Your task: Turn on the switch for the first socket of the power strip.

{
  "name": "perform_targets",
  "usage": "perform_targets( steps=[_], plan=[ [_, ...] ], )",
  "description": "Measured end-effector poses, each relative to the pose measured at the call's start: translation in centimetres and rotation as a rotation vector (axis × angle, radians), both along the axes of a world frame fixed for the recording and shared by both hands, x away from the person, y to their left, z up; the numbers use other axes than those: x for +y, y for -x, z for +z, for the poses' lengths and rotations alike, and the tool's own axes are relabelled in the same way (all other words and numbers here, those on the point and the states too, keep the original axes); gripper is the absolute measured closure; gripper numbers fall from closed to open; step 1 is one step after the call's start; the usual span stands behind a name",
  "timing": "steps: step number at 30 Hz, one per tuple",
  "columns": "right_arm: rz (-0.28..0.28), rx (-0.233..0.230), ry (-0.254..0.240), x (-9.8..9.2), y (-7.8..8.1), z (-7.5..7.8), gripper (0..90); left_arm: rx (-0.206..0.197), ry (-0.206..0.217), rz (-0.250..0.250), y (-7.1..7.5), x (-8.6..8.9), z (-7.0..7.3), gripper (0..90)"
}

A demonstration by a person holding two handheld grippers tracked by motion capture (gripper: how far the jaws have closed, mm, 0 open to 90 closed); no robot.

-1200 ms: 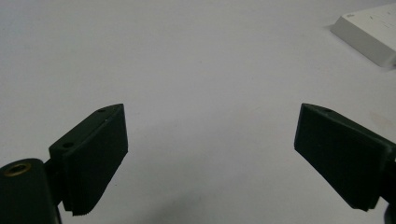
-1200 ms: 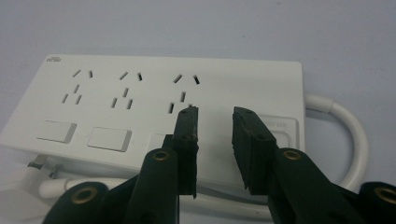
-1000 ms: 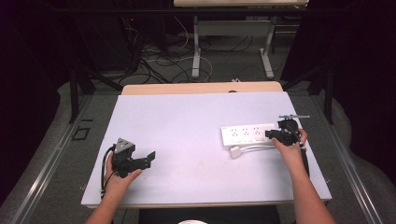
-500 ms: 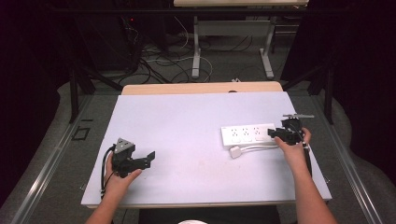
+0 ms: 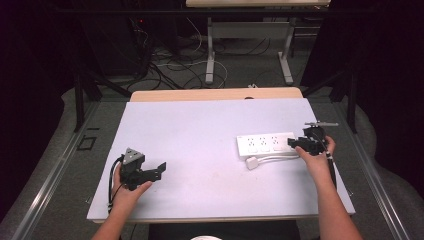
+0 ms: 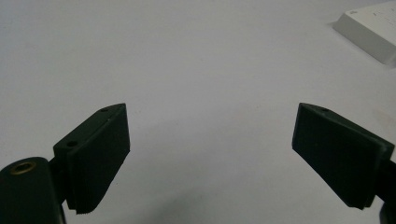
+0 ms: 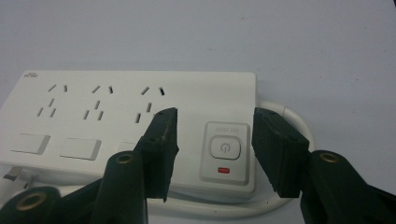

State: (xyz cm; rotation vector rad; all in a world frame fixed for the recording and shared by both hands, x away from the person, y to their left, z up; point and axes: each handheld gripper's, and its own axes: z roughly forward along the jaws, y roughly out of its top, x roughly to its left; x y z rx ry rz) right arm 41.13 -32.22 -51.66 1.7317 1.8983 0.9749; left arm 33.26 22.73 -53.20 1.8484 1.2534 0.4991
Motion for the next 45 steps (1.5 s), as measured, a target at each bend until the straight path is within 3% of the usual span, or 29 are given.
perform_targets(
  steps=[13,18,22,25,39,45],
  plan=[
    [-0.006,0.003,0.003,-0.6,0.2,0.2,44.3,0.002,-0.002,0.005,0.0,0.0,0.0,12.7],
    [0.018,0.000,0.003,-0.6,0.4,0.8,39.7,0.000,0.001,0.007,0.0,0.0,0.0,12.8],
    [0.027,-0.008,0.013,-0.1,0.5,1.2,25.5,0.005,-0.002,0.007,0.0,0.1,0.0,12.9],
    [0.035,-0.005,0.012,0.3,0.7,1.2,21.0,0.008,0.004,0.017,-0.1,0.1,-0.1,13.1],
    [0.111,0.009,0.022,1.4,1.9,0.9,13.4,0.019,0.006,0.027,-0.2,0.1,-0.3,13.9],
    [0.129,0.021,0.009,1.7,2.3,0.4,4.2,0.024,0.003,0.031,0.1,0.3,-0.3,13.9]
  ],
)
